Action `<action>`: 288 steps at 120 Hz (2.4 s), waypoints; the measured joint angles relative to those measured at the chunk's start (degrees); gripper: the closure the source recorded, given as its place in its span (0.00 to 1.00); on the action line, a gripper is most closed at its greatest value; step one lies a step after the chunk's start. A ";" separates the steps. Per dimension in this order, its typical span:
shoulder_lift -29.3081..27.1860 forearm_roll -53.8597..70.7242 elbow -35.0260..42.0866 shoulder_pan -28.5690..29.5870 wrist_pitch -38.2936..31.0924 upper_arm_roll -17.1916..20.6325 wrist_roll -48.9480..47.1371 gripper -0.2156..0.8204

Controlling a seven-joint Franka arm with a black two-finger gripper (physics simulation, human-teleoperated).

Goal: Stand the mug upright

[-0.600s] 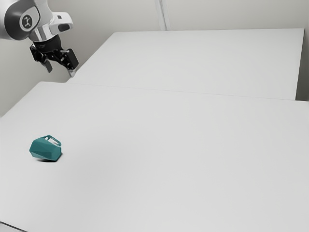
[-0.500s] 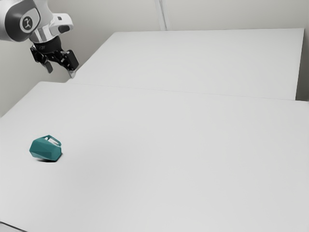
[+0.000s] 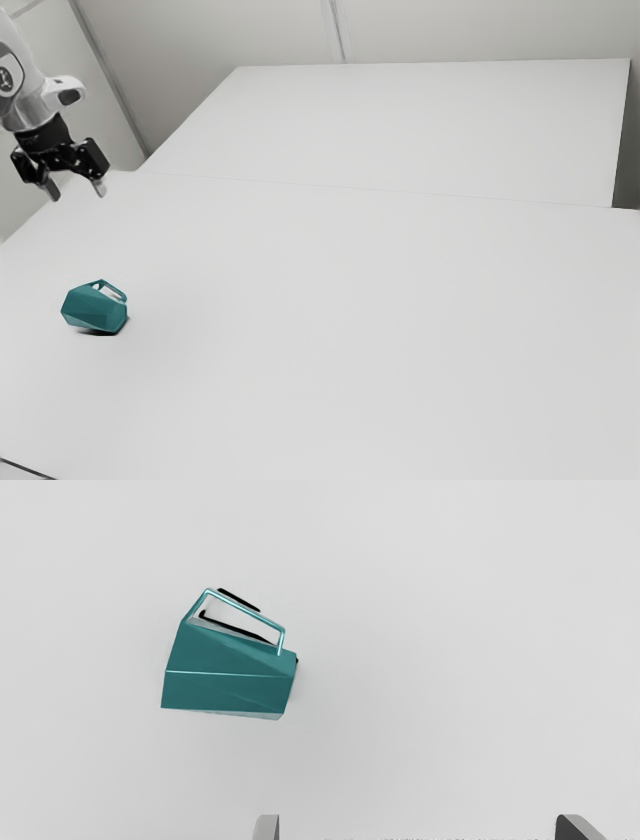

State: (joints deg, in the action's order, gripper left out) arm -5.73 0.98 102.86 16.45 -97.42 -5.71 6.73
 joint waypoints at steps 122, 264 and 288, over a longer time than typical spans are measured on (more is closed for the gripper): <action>32.31 -21.55 -12.69 17.74 2.71 -7.44 28.85 0.21; 33.82 -33.62 -8.86 17.76 6.73 -8.72 47.09 0.80; 31.52 -33.49 -8.75 15.90 6.36 -8.46 47.35 0.91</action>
State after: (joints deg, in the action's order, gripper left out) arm 25.79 -32.51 94.11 32.34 -91.06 -14.17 54.07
